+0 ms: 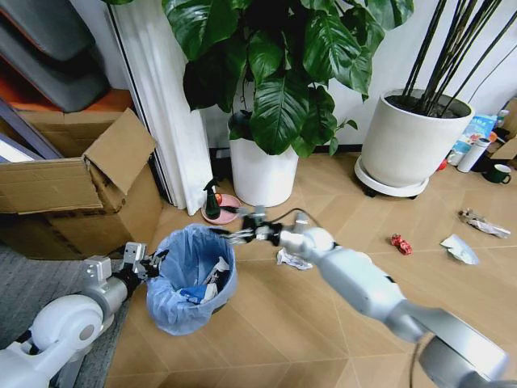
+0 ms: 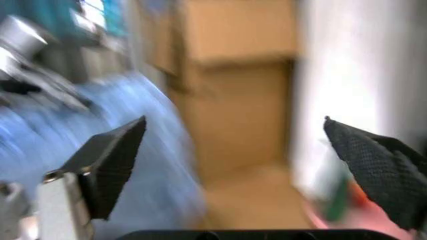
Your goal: Pick up the trash bin and place the garbage on the floor into it.
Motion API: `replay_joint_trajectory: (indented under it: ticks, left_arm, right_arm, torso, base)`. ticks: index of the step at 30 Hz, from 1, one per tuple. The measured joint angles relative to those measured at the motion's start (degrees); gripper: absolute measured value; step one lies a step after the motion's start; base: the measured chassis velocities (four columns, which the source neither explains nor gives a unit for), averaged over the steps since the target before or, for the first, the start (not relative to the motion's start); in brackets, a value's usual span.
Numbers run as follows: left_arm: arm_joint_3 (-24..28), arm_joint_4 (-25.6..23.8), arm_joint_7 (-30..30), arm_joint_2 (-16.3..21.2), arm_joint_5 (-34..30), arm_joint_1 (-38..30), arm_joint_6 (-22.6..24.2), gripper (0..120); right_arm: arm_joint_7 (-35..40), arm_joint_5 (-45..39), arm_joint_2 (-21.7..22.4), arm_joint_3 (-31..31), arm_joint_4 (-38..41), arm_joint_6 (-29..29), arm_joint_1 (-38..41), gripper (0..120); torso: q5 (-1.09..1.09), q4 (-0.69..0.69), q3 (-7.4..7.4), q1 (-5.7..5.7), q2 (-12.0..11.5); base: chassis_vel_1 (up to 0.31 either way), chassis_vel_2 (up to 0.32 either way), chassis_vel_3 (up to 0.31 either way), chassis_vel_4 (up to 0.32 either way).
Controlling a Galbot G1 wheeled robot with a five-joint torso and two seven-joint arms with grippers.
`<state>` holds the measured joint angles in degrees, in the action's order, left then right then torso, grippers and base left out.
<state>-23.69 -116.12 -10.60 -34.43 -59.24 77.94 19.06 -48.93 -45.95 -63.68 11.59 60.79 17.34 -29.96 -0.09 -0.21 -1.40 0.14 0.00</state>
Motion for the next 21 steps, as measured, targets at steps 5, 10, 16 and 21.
replay_joint_trajectory:
  ticks: [5,10,16,21]
  left_arm:
    - [0.1,-0.2,-0.2,-0.6,0.3,-0.8,0.1,0]
    - [0.0,-0.3,-0.3,-0.8,0.3,-1.0,0.2,0]
    - [-0.2,-0.9,-0.7,-1.2,0.4,-0.9,0.3,0]
    - [-0.1,-1.0,-0.8,-1.2,0.5,-0.7,0.3,0]
  right_arm:
    - [8.4,6.1,4.8,-8.3,0.2,-0.2,-6.9,100]
    - [11.7,12.1,5.7,-14.9,-0.8,-0.3,-11.4,100]
    - [15.7,16.6,5.4,-18.9,-4.7,0.1,-13.8,100]
    - [15.5,18.7,3.1,-20.7,-10.9,0.6,-14.0,100]
  torso:
    - [0.01,0.03,0.01,-0.01,0.0]
    - [0.01,0.08,0.01,-0.01,0.0]
    - [0.00,0.06,0.01,-0.01,0.0]
    - [-0.02,0.08,0.01,-0.01,0.0]
  base:
    - [0.000,0.000,0.000,0.000]
    - [0.000,0.000,0.000,0.000]
    - [0.000,0.000,0.000,0.000]
    - [0.000,0.000,0.000,0.000]
